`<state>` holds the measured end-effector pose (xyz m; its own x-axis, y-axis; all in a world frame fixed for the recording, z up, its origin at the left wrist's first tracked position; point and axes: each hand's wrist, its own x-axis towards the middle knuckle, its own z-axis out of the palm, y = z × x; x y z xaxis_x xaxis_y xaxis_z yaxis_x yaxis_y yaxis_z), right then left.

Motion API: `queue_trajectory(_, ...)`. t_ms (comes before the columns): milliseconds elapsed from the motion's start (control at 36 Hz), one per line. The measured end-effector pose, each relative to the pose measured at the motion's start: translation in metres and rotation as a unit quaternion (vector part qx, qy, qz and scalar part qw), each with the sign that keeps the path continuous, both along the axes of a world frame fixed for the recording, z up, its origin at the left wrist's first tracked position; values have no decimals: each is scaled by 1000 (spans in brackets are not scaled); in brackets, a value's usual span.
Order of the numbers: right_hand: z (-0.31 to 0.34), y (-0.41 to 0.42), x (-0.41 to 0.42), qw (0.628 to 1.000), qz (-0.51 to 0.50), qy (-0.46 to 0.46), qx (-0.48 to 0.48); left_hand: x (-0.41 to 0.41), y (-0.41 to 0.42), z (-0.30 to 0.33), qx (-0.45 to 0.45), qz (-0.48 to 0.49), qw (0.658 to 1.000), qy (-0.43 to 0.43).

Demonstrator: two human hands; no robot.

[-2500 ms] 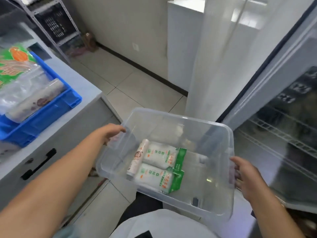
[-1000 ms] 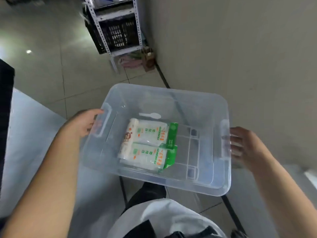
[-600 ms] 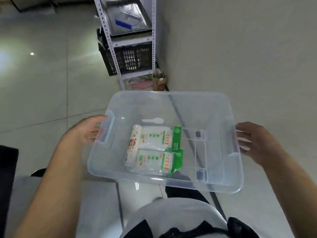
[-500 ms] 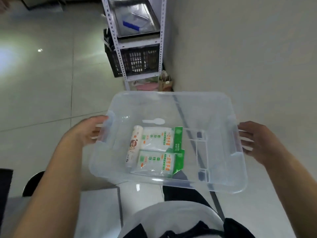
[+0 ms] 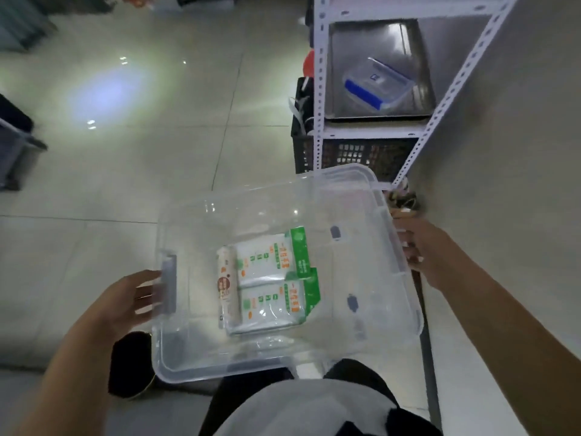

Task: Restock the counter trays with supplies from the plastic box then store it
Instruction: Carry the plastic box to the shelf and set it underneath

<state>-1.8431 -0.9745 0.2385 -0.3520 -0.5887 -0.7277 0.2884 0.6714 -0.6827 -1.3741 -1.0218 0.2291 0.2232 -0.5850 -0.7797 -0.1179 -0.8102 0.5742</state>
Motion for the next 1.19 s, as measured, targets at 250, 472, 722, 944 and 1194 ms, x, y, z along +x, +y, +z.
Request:
queue_trajectory(250, 15, -254, 93, 990, 136, 21, -15, 94, -165, -38, 14, 72, 997, -10)
queue_trajectory(472, 41, -433, 152, 990, 134, 45, -21, 148, -346, -37, 7, 89, 995, 36)
queue_trajectory(722, 49, -576, 143, 997, 59, 42, -13, 135, -584, -12, -24, 37, 997, 55)
queue_trajectory(944, 20, -729, 100, 999, -13, 46, -3, 88, -804, -16, -16, -61, 997, 48)
queue_trajectory(1194, -7, -888, 49, 991, -135, -8, 4, 7, -1034, 0, -5, -127, 992, 11)
